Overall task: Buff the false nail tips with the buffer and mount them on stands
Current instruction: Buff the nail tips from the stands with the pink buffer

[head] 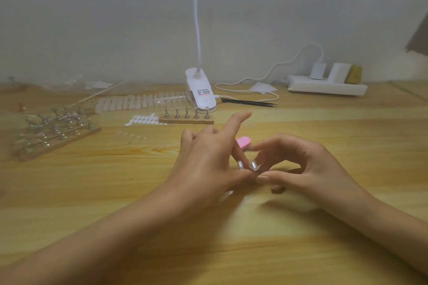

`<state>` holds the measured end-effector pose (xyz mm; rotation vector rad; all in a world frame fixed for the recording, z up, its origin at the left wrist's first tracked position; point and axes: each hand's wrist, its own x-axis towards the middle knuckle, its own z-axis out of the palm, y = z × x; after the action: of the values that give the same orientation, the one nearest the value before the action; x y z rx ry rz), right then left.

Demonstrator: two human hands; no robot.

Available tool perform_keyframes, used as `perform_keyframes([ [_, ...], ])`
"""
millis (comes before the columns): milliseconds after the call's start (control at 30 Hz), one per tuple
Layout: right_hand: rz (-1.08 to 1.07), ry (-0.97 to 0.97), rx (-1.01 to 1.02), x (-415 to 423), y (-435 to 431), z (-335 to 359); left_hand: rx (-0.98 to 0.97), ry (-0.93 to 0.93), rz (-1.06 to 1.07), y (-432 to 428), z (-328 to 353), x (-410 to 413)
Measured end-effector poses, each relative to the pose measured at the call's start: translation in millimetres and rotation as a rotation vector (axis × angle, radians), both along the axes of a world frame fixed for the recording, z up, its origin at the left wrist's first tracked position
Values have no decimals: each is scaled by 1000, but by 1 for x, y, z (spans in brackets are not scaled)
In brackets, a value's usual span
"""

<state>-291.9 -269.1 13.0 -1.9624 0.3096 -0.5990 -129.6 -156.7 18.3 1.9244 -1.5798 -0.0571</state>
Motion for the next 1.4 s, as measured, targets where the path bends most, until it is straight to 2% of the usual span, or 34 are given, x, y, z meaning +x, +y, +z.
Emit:
perform_keyframes([
  [67, -34, -46, -110, -4, -3, 2, 2, -17, -1, 0, 0, -1],
  [200, -42, -89, -563, -10, -8, 2, -4, -21, -2, 0, 0, 0],
  [300, -23, -68, -658, -10, -8, -2, -3, -27, -7, 0, 0, 0],
  [467, -9, -62, -647, -8, -9, -3, -5, -30, -13, 0, 0, -1],
  [700, 23, -33, -279, -9, -11, -7, 0, -13, -9, 0, 1, -1],
  [767, 10, -59, -230, -9, -11, -5, 0, -6, -14, 0, 2, -1],
  [1000, -34, -99, -560, -3, -9, -4, -6, 14, -29, 0, 0, 0],
  [1200, -38, -138, -623, -4, -11, -6, 4, 16, -40, 0, 0, 1],
  [1400, -62, -150, -580, 2, -6, -4, 20, 35, -57, 0, 2, 1],
])
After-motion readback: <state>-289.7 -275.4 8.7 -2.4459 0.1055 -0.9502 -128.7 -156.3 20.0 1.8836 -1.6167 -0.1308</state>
